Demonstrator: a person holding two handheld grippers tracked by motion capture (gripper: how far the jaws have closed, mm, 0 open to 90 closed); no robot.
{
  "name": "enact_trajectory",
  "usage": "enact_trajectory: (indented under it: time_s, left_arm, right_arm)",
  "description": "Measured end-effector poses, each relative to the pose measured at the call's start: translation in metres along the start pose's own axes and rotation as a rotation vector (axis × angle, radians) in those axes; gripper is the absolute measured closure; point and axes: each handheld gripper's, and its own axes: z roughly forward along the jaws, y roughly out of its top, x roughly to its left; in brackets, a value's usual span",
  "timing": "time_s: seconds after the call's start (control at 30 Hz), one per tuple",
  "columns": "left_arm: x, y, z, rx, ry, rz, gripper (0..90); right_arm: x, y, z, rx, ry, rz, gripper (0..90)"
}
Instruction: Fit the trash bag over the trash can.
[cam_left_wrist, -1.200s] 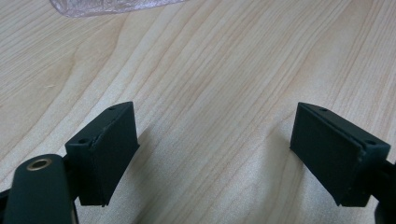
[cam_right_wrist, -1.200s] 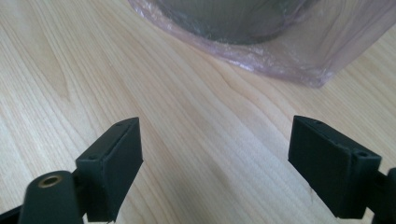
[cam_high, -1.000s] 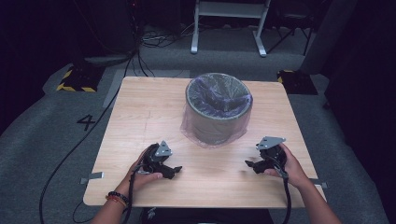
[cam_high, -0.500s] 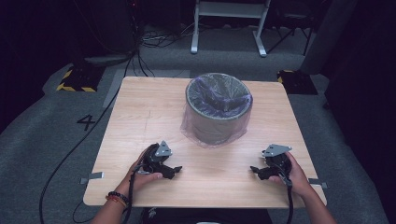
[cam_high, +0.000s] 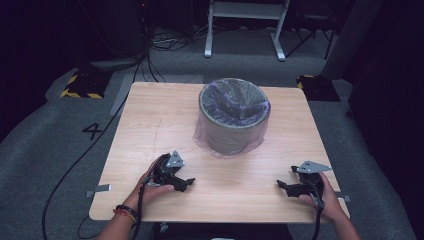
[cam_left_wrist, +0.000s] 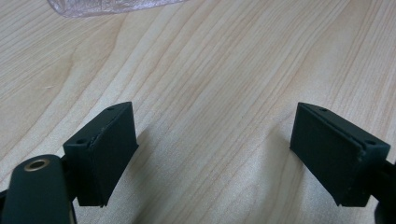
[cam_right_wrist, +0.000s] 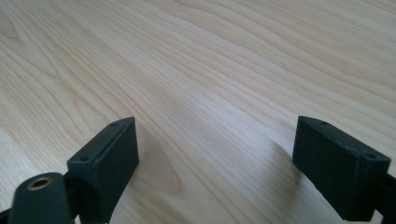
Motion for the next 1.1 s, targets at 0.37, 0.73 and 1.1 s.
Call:
enact_trajectory:
  time_s: [0.37, 0.73, 1.1]
  left_arm:
    - [0.0, 0.0, 0.001, 0.002, -0.001, 0.001, 13.8]
    - [0.0, 0.001, 0.001, 0.002, -0.012, 0.016, 13.6]
    - [0.001, 0.002, 0.002, 0.002, -0.017, 0.019, 12.9]
  right_arm:
    - [-0.015, -0.013, -0.014, 0.007, -0.051, 0.074, 14.2]
    - [-0.015, -0.014, -0.014, 0.006, -0.054, 0.077, 14.0]
    - [-0.015, -0.014, -0.014, 0.006, -0.054, 0.077, 14.0]
